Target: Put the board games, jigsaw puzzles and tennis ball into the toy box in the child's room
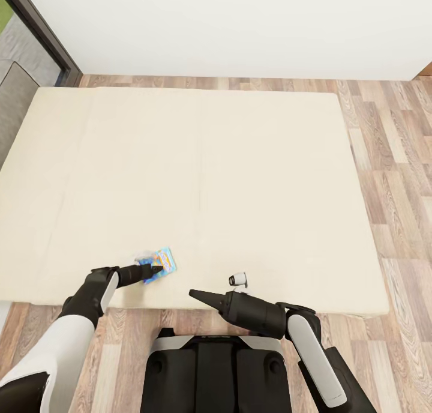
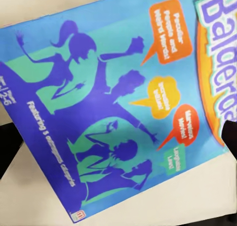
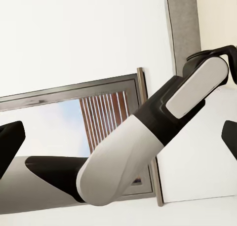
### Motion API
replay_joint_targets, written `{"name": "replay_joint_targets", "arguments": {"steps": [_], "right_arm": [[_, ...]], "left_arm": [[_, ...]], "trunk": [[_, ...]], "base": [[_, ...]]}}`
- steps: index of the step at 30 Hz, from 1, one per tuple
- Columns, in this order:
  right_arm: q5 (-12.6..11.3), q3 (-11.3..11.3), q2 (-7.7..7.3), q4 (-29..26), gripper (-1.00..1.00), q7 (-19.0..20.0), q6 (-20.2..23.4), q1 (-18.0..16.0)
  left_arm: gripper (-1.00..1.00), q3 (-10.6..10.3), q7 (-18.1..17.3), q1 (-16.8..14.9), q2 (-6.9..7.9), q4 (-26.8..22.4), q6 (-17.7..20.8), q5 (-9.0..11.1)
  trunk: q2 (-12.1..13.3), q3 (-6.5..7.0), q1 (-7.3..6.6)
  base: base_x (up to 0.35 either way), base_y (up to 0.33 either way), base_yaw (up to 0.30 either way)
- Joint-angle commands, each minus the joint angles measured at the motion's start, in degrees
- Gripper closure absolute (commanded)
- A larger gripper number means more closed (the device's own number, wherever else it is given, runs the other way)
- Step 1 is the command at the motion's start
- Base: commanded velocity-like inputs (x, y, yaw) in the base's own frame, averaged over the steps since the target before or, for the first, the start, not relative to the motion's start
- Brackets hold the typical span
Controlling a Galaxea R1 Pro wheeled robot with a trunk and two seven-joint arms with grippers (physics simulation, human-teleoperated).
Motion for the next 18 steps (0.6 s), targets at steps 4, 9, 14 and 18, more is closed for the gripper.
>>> {"name": "replay_joint_targets", "arguments": {"steps": [4, 9, 14, 18], "right_arm": [[0.06, -0.05, 0.02, 0.00, -1.00, 0.12, 0.29, -0.02], [0.13, -0.05, 0.05, 0.00, -1.00, 0.04, 0.26, -0.04], [0.15, 0.02, 0.05, 0.00, -1.00, 0.02, -0.73, -0.01], [0.15, 0.03, 0.03, 0.00, -1.00, 0.03, -0.90, -0.01]], "left_arm": [[-1.00, 0.26, -0.35, -0.02, -0.15, -0.57, 0.33, -0.23], [-1.00, 0.26, -0.27, -0.02, -0.24, -0.85, 0.27, -0.22], [-1.00, 0.26, -0.14, -0.02, -0.28, -1.01, 0.22, -0.22], [-1.00, 0.20, 1.71, -0.02, -0.29, -1.04, 0.04, -0.18]], "trunk": [[-0.09, -0.06, 0.03], [-0.09, -0.06, 0.03], [-0.09, -0.06, 0.03], [-0.09, -0.06, 0.03]], "base": [[0.000, 0.000, 0.000], [0.000, 0.000, 0.000], [0.000, 0.000, 0.000], [0.000, 0.000, 0.000]]}}
